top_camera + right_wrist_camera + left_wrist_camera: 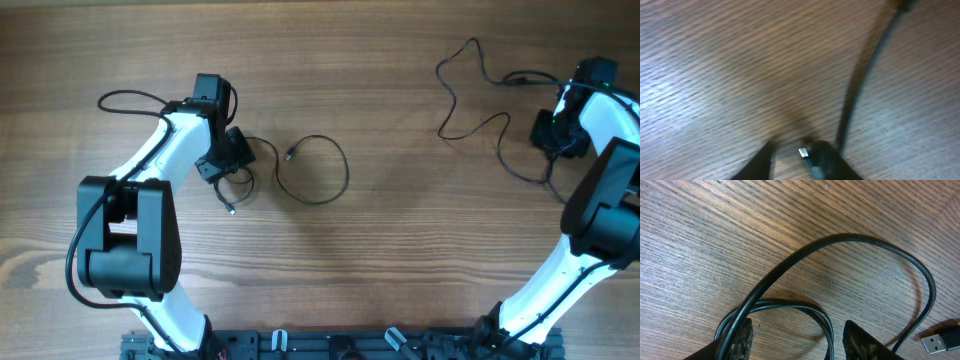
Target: Untangle cables
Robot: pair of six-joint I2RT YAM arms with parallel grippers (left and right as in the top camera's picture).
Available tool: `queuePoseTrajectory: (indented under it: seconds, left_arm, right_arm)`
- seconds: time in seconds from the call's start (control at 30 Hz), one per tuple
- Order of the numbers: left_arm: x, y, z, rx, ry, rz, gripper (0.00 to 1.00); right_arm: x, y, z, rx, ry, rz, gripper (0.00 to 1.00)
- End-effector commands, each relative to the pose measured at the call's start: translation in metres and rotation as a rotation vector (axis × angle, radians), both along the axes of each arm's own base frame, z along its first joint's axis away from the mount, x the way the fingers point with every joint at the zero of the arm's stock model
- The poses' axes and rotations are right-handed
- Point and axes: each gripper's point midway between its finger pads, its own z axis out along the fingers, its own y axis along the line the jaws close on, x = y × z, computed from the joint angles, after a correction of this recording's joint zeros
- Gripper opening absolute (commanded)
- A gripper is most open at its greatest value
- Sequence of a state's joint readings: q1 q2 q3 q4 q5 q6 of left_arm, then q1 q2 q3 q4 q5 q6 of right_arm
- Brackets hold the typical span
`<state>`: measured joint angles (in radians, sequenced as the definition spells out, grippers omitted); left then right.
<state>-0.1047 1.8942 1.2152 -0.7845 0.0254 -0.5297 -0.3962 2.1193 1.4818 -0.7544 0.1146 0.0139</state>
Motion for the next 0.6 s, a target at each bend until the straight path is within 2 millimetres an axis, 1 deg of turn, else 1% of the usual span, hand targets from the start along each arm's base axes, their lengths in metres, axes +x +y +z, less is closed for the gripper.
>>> queuePoseTrajectory:
  seconds: [0.0,0.1,0.17,0.2,0.27,0.3,0.33,0.4,0.43,0.47,0.5,0.53,0.57]
  left_arm:
    - [-0.002,-0.003,0.001,-0.009,0.001,-0.002,0.59]
    - [-0.002,-0.003,0.001,-0.009,0.001,-0.002,0.60]
    - [-0.002,-0.003,0.001,-0.009,0.001,-0.002,0.60]
    - [-0.002,-0.003,0.001,-0.009,0.001,-0.002,0.60]
    - [-0.002,-0.003,0.001,-0.009,0.000,-0.002,0.61]
    - [-0.002,-0.003,0.001,-0.009,0.000,-0.002,0.61]
    - [-0.002,-0.003,0.001,-0.009,0.000,-0.002,0.61]
    - [-0.002,-0.003,0.001,-0.009,-0.001,-0.002,0.61]
    - [-0.001,-0.003,0.001,-0.009,-0.004,-0.002,0.61]
    - [0.000,-0.003,0.001,-0.010,-0.009,-0.002,0.62]
    - [0.002,-0.003,0.002,-0.010,-0.015,-0.003,0.62]
    - [0.005,-0.004,0.002,-0.012,-0.029,-0.003,0.63]
    - [0.008,-0.004,0.002,-0.013,-0.042,-0.003,0.64]
  right_arm:
    - [-0.008,0.005,-0.021,0.060,0.041,0.002,0.15]
    - [-0.012,0.006,-0.021,0.066,0.054,-0.004,0.04]
    - [-0.013,0.007,-0.019,0.072,0.057,-0.031,0.04]
    - [-0.014,0.007,-0.013,0.074,0.063,-0.050,0.04]
    - [-0.012,0.004,0.010,0.063,0.049,-0.081,0.04]
    - [-0.013,-0.001,0.030,0.029,0.033,-0.118,0.04]
    - [-0.015,-0.007,0.044,-0.008,0.020,-0.145,0.04]
    - [-0.024,-0.020,0.076,-0.104,-0.010,-0.217,0.04]
    - [-0.030,-0.027,0.089,-0.155,-0.018,-0.269,0.04]
    - [-0.034,-0.029,0.099,-0.177,-0.032,-0.303,0.04]
    - [-0.030,-0.022,0.099,-0.130,-0.050,-0.288,0.34]
    - [-0.030,-0.002,0.091,-0.022,-0.038,-0.255,0.48]
    - [-0.034,0.007,0.086,0.026,-0.021,-0.247,0.49]
